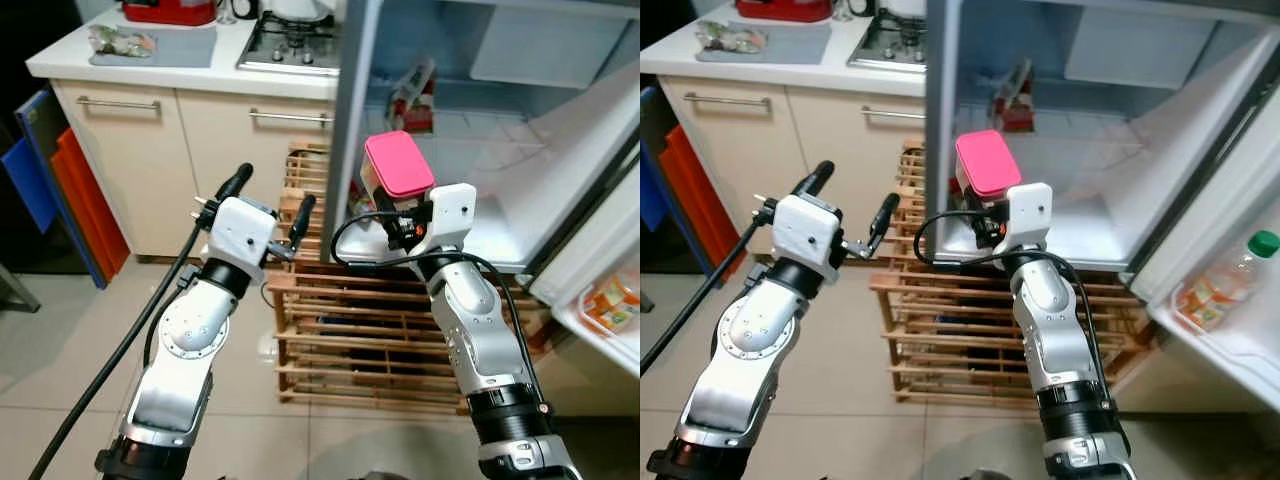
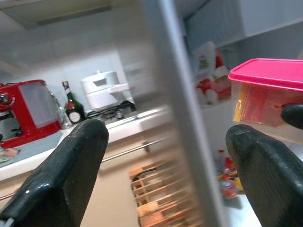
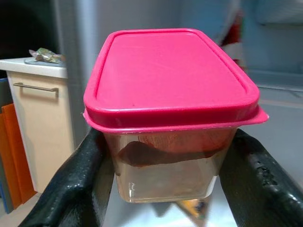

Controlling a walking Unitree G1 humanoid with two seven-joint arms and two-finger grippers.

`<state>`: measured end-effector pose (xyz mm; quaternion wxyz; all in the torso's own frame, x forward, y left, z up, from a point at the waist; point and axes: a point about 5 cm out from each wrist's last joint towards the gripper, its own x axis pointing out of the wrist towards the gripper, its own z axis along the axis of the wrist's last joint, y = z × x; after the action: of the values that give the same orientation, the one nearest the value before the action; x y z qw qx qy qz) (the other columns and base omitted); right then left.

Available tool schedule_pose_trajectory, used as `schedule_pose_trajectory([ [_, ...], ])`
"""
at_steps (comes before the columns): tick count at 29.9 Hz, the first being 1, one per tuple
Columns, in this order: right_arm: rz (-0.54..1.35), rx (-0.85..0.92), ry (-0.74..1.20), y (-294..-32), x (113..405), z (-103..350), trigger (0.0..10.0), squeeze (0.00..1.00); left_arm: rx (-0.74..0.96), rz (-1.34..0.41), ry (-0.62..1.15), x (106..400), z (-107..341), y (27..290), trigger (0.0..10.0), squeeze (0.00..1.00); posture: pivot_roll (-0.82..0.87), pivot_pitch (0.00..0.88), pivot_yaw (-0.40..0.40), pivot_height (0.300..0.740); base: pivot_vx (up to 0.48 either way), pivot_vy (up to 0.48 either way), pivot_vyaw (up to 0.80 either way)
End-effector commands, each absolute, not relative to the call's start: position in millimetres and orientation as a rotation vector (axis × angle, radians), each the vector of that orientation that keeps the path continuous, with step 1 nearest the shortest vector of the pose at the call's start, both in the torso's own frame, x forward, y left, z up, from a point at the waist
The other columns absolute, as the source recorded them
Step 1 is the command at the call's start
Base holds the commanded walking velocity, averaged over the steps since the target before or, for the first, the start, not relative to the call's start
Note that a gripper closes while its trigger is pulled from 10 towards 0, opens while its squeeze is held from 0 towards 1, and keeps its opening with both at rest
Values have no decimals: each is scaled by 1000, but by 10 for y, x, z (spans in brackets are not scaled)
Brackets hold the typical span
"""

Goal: Restocking fridge

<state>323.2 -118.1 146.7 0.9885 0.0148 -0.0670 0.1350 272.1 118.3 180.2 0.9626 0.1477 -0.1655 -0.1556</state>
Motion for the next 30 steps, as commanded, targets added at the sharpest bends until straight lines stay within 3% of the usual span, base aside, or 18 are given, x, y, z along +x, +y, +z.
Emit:
schedule_pose_trajectory([
  [1,245,31,-159,-1230,3257,1515,0,0,294,-320,-331,2724,1785,1158,10000,0,30,0,-31,740,270,-394,0],
  [5,250,32,-165,-1205,3269,1532,0,0,273,-299,-344,2722,1806,1182,10000,0,31,0,-29,740,287,-186,0],
  [18,294,39,-223,-1057,3355,1702,0,0,270,-266,-343,2739,1824,1222,10000,0,37,0,-32,740,0,0,0],
  [24,291,50,-237,-1020,3389,1726,0,0,295,-272,-510,2662,2096,1194,10000,0,33,0,-30,740,343,0,0],
  [30,275,44,-272,-989,3469,1823,0,0,272,-299,-516,2654,2129,1150,10000,0,38,0,-30,740,433,86,0],
])
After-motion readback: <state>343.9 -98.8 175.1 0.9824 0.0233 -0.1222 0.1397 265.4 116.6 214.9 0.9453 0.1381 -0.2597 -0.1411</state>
